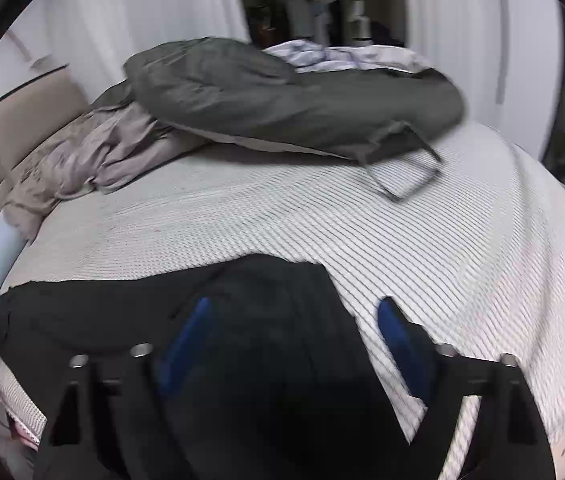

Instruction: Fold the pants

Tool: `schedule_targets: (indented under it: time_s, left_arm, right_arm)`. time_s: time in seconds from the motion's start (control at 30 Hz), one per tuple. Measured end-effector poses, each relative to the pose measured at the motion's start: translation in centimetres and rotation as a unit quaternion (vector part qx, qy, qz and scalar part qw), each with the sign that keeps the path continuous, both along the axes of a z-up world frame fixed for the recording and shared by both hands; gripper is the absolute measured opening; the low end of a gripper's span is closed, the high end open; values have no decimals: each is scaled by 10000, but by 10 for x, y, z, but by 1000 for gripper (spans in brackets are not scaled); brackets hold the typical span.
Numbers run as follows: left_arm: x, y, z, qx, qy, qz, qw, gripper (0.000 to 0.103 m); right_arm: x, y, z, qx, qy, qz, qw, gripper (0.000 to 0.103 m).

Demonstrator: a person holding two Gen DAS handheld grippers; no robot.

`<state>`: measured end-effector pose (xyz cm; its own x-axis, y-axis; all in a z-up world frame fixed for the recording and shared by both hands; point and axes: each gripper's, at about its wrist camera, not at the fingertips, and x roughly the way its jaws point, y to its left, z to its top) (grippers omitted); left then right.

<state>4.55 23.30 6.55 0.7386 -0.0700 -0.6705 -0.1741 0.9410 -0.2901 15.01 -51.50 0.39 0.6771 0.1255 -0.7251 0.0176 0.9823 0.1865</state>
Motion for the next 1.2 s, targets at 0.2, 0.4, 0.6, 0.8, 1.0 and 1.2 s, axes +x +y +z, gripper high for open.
schedule_targets:
  time_s: [0.2, 0.4, 0.6, 0.8, 1.0, 1.2]
  left_arm:
    - [48, -52, -32, 199, 513, -368, 9978, 88]
    - [61, -47, -63, 252, 762, -276, 9964, 88]
    - [70, -22, -83, 315, 929, 89, 9951, 88]
    - [54, 7, -93, 165, 1116, 412, 9928, 88]
    - [4, 6, -84, -214, 902, 398, 9949, 88]
    - [-17, -73, -75, -371, 632, -437, 9964, 88]
  right_arm:
    - [92, 10, -63, -341, 1083, 133, 9934, 92]
    - [98, 20, -75, -806, 849, 311, 9926, 47]
    - [87, -15, -54, -818, 447, -567, 9940, 56]
    - [66, -24, -66, -476, 779, -676, 9935, 79]
    - [-56, -51, -38, 377, -3, -1057, 9937, 88]
    - [-159, -74, -84, 1892, -104, -2012, 9611, 89]
